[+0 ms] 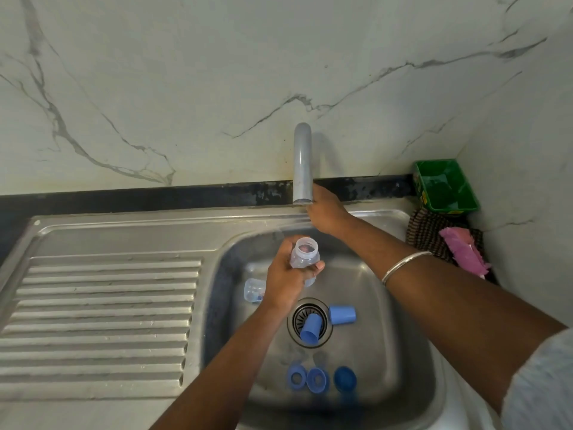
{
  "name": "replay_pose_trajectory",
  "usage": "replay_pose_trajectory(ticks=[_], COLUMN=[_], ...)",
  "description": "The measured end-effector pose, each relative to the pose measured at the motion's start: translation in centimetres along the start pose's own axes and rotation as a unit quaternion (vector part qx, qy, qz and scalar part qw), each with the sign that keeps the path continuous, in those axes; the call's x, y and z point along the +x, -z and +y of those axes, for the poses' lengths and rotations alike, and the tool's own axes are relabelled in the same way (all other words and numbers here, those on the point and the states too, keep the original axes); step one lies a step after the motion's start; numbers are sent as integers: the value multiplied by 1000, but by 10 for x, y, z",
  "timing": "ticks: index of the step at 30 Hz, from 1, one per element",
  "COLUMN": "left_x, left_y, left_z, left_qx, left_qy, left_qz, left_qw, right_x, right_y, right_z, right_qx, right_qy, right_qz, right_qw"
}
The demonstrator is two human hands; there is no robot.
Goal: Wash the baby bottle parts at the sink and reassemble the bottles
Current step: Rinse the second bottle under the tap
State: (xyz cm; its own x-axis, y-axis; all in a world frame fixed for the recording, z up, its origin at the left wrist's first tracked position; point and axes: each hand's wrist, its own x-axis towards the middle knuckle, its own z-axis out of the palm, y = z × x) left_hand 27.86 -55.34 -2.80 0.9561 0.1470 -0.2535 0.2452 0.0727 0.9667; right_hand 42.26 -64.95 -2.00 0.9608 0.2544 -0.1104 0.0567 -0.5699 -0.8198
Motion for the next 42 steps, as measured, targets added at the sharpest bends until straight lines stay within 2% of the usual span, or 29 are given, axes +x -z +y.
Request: replay_pose_trajectory(ticks=[12, 36, 39, 42], left_x=[11, 20, 21, 22], left_y=[3, -2, -1, -1], left_z=[-2, -4, -4, -2], left_qx=[9, -24, -30, -45], left_qy=[-9, -21, -25, 0], left_qz=[-8, -24, -31, -29], left_qw=[1000, 999, 999, 999], right_x=[-5, -17, -27, -56], right_y=[-4, 4, 3, -6], right_z=[-6, -15, -11, 3], right_qx=[-51, -89, -54, 63], right_qy=[8, 15, 24, -17], right_qz=[48, 25, 32, 87], right_qw=[998, 996, 998, 994])
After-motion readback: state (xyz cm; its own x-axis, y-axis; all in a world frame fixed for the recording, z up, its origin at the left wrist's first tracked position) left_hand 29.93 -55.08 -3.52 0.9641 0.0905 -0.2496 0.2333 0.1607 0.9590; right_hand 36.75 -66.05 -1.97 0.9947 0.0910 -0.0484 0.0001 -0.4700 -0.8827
